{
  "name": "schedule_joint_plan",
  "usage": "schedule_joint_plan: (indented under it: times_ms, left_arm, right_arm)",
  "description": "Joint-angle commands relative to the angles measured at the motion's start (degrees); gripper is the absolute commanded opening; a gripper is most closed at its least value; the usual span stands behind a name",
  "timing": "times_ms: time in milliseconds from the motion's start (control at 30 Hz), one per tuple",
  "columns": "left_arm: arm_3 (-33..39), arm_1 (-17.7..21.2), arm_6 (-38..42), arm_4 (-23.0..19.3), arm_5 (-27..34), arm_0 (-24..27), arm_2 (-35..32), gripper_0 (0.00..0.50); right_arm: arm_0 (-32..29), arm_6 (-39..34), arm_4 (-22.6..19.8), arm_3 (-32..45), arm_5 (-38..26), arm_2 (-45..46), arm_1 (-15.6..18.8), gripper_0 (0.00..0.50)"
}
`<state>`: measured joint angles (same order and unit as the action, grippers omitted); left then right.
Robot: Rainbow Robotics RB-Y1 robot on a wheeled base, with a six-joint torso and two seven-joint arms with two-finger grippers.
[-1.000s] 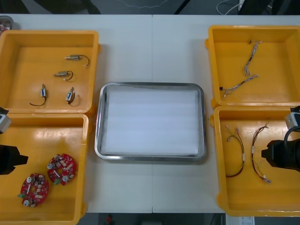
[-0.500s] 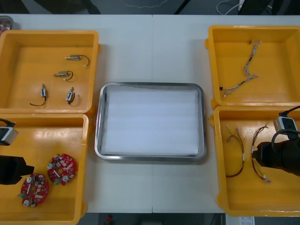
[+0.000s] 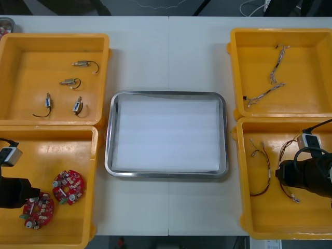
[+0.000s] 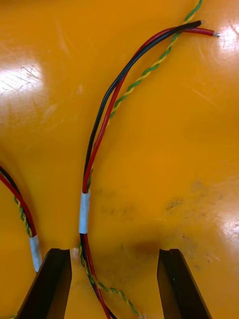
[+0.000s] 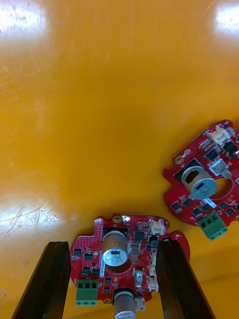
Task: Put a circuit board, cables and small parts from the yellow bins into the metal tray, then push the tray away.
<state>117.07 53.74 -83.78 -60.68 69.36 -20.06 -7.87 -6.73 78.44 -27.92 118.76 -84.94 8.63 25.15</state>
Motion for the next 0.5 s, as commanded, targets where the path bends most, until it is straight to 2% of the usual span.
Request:
schedule_joint_plan:
  times_ms: [33,500]
  left_arm:
    - [-0.70,2.34,-7.45,-1.28,-0.63,-2.09,0.84,0.500]
    - [-2.64,2.34,-7.98,-0.84,-4.15,-2.53,3.12,0.500]
  right_arm:
    - [-1.18,1.01,1.03,-1.25,1.70,-1.87,-0.46,0.500]
    - [-1.18,0.84,1.73,-1.69,3.02,-3.71,-0.46,0.500]
